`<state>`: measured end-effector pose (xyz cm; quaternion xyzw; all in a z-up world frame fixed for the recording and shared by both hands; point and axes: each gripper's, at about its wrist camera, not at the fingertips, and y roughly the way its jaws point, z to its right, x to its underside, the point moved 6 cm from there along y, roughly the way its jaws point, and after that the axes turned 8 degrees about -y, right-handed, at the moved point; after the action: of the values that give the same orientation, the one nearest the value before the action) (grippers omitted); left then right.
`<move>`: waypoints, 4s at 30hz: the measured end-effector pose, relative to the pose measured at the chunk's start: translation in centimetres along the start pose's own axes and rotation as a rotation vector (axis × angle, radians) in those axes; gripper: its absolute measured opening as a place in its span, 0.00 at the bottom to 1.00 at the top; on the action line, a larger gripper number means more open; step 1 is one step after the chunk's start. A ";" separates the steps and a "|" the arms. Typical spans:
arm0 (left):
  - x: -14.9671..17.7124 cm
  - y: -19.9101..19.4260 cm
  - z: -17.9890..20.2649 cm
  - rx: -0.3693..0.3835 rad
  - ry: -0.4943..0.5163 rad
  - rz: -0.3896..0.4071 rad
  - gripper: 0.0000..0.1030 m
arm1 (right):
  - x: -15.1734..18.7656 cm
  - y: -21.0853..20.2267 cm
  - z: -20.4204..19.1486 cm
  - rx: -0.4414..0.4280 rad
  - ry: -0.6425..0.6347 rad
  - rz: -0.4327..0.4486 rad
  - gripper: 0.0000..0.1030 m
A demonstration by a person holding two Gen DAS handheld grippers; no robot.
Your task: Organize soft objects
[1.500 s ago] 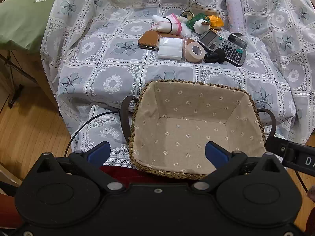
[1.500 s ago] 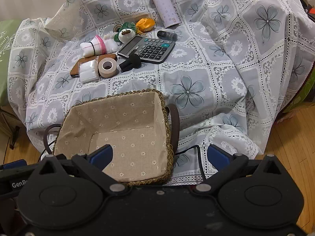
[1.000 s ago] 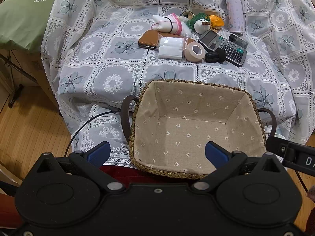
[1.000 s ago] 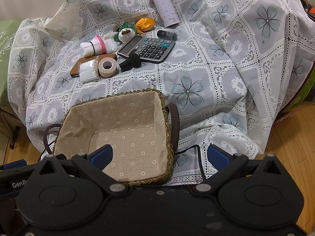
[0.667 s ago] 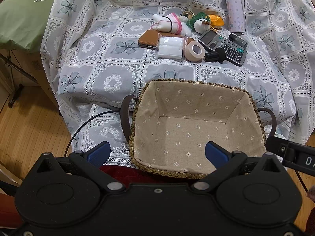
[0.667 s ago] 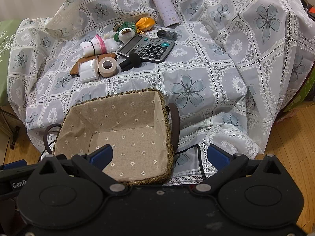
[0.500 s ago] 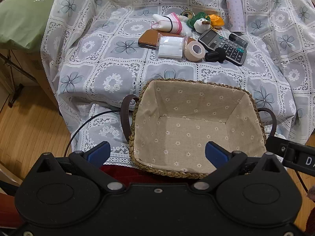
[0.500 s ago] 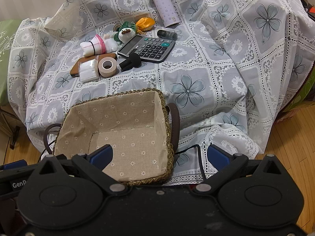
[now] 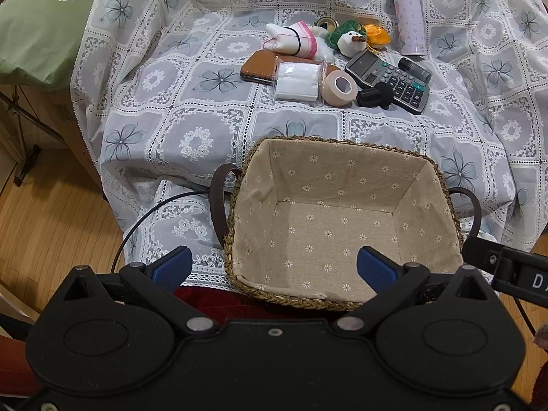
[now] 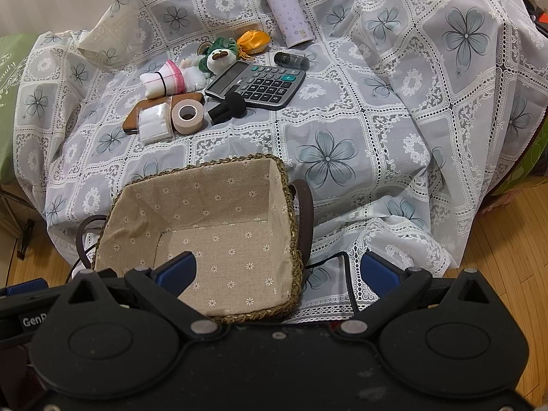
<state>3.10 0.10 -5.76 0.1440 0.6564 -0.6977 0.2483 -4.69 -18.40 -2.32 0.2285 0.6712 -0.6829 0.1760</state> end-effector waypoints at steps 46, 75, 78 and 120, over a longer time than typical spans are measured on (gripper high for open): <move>-3.4 1.9 -1.2 0.019 -0.053 0.038 0.95 | -3.2 1.8 -0.2 0.016 -0.057 0.072 0.99; -13.6 11.6 2.0 0.035 0.053 0.078 0.96 | -13.2 13.5 -1.6 -0.028 -0.100 0.021 0.97; -14.6 13.0 2.7 0.040 0.075 0.084 0.96 | -13.6 14.2 -1.5 -0.027 -0.103 0.016 0.97; -16.3 17.4 -1.1 0.058 0.042 -0.030 0.76 | -19.2 19.7 -10.5 -0.239 -0.403 0.148 0.70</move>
<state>25.95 3.51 -12.00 0.1560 0.6430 -0.7170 0.2195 22.85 -9.93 -8.21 0.1137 0.6798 -0.6157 0.3819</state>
